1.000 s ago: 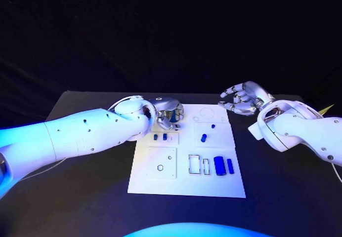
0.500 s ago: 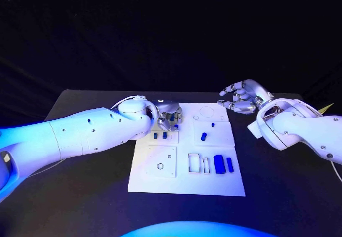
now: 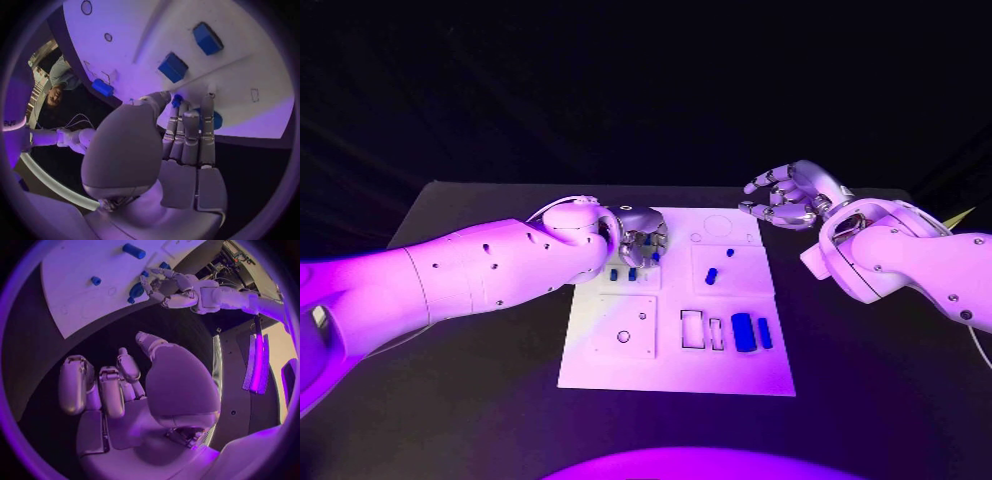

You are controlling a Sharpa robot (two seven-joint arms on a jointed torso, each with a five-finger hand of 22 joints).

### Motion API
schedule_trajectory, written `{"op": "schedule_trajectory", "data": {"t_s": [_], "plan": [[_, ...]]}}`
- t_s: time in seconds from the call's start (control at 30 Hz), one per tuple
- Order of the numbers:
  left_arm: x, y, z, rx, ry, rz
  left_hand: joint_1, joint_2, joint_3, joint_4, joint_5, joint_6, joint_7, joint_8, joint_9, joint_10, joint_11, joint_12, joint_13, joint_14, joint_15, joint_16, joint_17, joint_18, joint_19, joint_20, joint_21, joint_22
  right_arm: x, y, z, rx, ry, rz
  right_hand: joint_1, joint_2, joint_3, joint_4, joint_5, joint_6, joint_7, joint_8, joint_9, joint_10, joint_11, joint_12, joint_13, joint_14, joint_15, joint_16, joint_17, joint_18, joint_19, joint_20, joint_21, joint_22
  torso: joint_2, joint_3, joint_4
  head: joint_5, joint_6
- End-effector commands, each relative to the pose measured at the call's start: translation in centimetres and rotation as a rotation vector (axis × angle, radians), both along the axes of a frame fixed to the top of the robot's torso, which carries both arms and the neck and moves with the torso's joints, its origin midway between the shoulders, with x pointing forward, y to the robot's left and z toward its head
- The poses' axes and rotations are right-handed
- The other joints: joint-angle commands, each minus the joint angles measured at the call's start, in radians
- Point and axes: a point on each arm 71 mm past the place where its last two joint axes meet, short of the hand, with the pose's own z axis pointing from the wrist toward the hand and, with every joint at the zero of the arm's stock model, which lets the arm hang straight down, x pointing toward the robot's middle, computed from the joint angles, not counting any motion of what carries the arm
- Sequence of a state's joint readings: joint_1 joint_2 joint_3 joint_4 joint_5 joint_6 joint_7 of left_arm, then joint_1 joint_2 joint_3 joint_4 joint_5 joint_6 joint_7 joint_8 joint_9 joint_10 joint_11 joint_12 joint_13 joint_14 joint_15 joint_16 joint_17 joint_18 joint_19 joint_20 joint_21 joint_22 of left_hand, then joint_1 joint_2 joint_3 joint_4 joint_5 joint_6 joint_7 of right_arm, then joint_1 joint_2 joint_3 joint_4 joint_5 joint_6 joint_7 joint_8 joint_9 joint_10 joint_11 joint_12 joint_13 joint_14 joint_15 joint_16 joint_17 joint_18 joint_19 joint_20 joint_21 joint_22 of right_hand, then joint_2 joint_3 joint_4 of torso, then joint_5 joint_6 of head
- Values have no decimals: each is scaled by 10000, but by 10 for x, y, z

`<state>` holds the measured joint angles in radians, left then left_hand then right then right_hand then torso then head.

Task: Assemble the parts on the task board

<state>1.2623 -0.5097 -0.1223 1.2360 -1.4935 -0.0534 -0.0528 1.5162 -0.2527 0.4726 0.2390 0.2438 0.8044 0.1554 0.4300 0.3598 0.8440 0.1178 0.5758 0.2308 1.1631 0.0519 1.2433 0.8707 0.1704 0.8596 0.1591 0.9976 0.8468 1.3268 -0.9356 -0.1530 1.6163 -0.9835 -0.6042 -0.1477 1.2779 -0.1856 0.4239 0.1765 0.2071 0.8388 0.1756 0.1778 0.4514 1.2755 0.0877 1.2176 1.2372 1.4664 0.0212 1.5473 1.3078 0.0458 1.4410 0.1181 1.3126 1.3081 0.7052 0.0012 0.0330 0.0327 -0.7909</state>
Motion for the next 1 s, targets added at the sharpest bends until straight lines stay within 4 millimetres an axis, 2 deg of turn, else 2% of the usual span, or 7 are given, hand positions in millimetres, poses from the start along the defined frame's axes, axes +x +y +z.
{"op": "schedule_trajectory", "data": {"t_s": [0.03, 0.6, 0.8, 1.0], "plan": [[0, -1, -2, 93, 41, -56, 77, 7, 95, 6, -11, 74, 4, -59, -23, 83, 0, -46, -26, 57, 3, 90, 12, 65, 60, -12, 72, 52, -1, 1, 1, -24, -132, 137, 37, -88, 42, 8, 38, -37, -23, 69, 8, -31, -11, -41, -4, 837, -87, -59, 1821, 151, -55, -13, -66, 1071, -1, 9, 5, -3, -14], [2, -2, -3, 44, 65, 42, 115, 126, 793, -414, 1, 299, 67, -239, -170, 422, -29, -271, -262, 92, -31, 348, -42, 32, 91, -58, 599, 583, -1, 2, 1, -23, -123, 162, 28, -85, 47, 15, 38, -34, -24, 80, 12, -17, -12, -37, -4, 837, -89, -60, 1821, 150, -52, -15, -65, 1072, -1, 13, 6, -19, -23], [2, -2, -3, 23, 107, 71, 145, 217, 1055, -742, -12, 461, 87, -279, -203, 644, -80, -313, -320, 283, -85, 552, 131, -12, 259, -109, 983, 974, -1, 2, 1, -25, -119, 164, 28, -85, 47, 15, 38, -34, -24, 80, 12, -17, -12, -37, -4, 837, -89, -60, 1821, 150, -52, -15, -65, 1072, -4, 12, 0, -16, -36], [3, -4, -4, 22, 150, 66, 29, 231, 1122, -876, -37, 582, 71, -299, -216, 802, -117, -337, -346, 499, -110, 748, 379, -56, 409, -126, 1224, 1241, -1, 2, 1, -25, -113, 166, 28, -85, 47, 15, 38, -34, -24, 80, 12, -17, -12, -37, -4, 837, -89, -60, 1821, 150, -52, -15, -65, 1072, 0, 11, 4, -25, -42]]}}
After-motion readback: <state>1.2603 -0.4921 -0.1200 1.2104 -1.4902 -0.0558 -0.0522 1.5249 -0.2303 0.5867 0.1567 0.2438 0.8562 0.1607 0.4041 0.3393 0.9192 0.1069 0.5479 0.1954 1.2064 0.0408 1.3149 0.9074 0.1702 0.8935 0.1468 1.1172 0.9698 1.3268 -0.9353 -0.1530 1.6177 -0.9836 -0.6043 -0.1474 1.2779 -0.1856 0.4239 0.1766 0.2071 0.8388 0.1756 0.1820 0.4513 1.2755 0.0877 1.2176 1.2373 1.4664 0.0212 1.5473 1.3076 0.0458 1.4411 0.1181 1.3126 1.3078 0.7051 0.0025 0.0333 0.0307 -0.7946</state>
